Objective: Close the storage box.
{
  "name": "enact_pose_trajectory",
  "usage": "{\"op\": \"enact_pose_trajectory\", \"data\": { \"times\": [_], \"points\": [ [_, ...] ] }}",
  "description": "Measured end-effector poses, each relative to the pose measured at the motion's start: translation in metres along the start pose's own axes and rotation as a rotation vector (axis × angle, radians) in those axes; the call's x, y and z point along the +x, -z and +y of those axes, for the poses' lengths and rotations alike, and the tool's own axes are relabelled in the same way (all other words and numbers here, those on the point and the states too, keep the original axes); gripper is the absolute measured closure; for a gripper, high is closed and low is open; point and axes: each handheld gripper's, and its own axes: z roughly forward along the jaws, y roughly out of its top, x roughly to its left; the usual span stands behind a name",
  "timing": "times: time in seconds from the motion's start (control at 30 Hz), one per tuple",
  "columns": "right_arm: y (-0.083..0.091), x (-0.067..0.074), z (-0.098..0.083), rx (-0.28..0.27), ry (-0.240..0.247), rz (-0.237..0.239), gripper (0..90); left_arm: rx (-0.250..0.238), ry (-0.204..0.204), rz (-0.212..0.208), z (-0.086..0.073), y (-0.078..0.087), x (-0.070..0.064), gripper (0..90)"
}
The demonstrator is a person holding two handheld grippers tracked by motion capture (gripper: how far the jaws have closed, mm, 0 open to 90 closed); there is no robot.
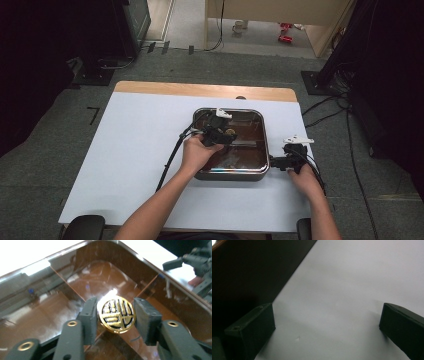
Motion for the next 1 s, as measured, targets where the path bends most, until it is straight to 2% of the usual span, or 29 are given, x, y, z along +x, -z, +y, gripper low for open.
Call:
{"op": "enact_pose_trajectory", "data": {
  "times": [0.1, 0.3, 0.43, 0.53, 0.63, 0.73, 0.9, 1.0],
  "points": [
    [0.000, 0.000, 0.000, 0.000, 0.002, 0.000, 0.0, -0.028, 0.017, -0.024, 0.002, 0.006, 0.003, 48.9],
    [0.000, 0.000, 0.000, -0.002, 0.001, 0.000, 0.0, -0.026, -0.011, -0.032, 0.000, 0.019, 0.010, 42.8],
    [0.000, 0.000, 0.000, -0.002, 0.001, 0.000, 0.0, -0.050, -0.026, -0.040, -0.005, 0.031, 0.016, 41.1],
    [0.000, 0.000, 0.000, -0.002, 0.001, 0.000, 0.0, -0.067, -0.020, -0.037, -0.007, 0.040, 0.020, 39.0],
    [0.000, 0.000, 0.000, -0.002, 0.001, 0.000, 0.0, -0.071, -0.044, -0.014, -0.011, 0.047, 0.023, 35.8],
    [0.000, 0.000, 0.000, -0.001, 0.003, -0.001, 0.0, -0.060, -0.077, -0.015, -0.017, 0.055, 0.027, 33.8],
    [0.000, 0.000, 0.000, -0.001, 0.003, 0.000, 0.0, -0.065, -0.063, -0.038, -0.028, 0.068, 0.033, 30.3],
    [0.000, 0.000, 0.000, -0.002, 0.004, 0.000, 0.0, -0.069, -0.053, -0.038, -0.034, 0.075, 0.036, 30.2]
  ]
}}
